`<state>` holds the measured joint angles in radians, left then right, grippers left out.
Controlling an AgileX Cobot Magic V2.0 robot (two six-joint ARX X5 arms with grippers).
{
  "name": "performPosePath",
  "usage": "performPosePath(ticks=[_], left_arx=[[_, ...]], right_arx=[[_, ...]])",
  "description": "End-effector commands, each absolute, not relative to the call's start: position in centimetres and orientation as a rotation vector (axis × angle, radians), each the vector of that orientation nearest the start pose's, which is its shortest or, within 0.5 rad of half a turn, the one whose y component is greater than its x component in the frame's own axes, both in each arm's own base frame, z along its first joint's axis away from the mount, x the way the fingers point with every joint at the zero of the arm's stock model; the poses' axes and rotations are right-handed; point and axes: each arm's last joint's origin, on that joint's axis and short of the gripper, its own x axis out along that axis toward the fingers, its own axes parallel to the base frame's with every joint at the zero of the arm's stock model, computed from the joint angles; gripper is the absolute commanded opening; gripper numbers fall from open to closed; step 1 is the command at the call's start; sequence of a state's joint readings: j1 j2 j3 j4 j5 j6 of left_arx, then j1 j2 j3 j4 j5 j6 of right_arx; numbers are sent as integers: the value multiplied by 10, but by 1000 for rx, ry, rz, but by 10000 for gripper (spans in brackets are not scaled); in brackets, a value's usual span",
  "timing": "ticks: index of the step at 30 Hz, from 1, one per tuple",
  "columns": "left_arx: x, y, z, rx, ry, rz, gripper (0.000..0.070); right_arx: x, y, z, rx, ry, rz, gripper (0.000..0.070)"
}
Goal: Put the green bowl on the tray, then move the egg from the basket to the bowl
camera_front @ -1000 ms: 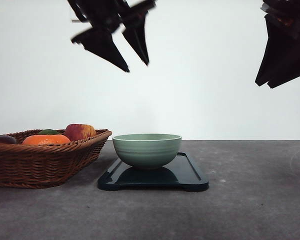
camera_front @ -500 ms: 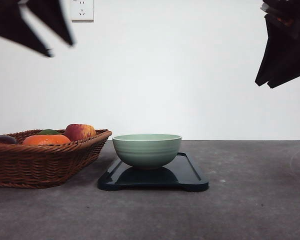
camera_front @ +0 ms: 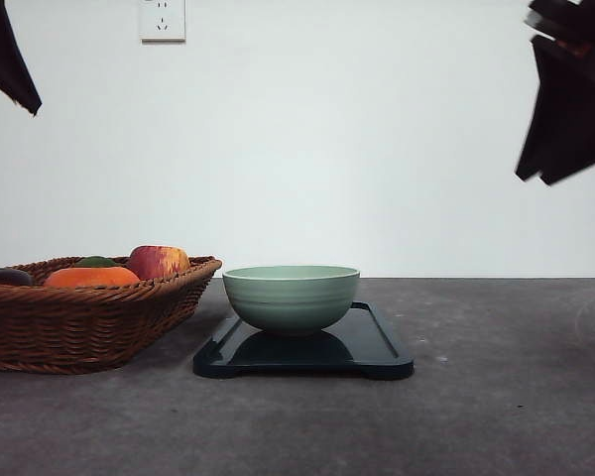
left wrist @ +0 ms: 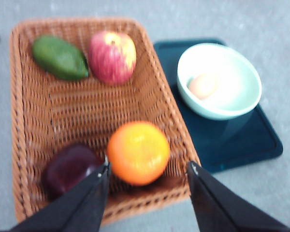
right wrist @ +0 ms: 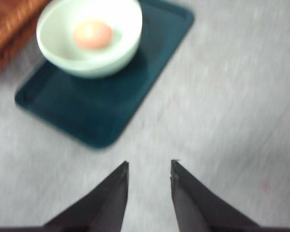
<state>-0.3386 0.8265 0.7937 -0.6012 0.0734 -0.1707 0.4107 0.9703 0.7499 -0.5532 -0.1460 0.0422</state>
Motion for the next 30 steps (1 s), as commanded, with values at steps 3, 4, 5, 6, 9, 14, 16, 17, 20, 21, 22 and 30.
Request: performPosePath(ticks=[3, 4, 5, 6, 9, 14, 16, 17, 20, 21, 22, 30], left_arx=[[158, -58, 294, -84, 656, -343, 60], [158, -58, 294, -83, 654, -343, 26], [158, -58, 294, -83, 651, -344, 8], [158, -58, 295, -83, 648, -344, 0], [158, -58, 294, -82, 650, -345, 0], [158, -58, 295, -82, 649, -345, 0], [158, -58, 295, -82, 649, -345, 0], [158, -58, 295, -82, 649, -345, 0], [158, -58, 295, -82, 649, -345, 0], [158, -58, 295, -82, 649, -345, 0], [158, -58, 295, -82, 649, -345, 0], [147, -37, 294, -28, 531, -280, 0]], right_arx=[[175, 82, 259, -51, 798, 527, 2], [175, 82, 259, -51, 796, 527, 12], [175, 82, 259, -50, 792, 528, 15], [175, 83, 259, -48, 790, 533, 15], [174, 83, 259, -35, 800, 567, 15], [174, 83, 260, -34, 796, 571, 15], [174, 83, 260, -34, 797, 571, 15], [174, 83, 260, -33, 797, 571, 15], [174, 83, 260, -34, 797, 571, 15], [174, 83, 260, -34, 797, 571, 15], [175, 83, 260, -33, 796, 571, 15], [174, 83, 260, -33, 797, 571, 15]])
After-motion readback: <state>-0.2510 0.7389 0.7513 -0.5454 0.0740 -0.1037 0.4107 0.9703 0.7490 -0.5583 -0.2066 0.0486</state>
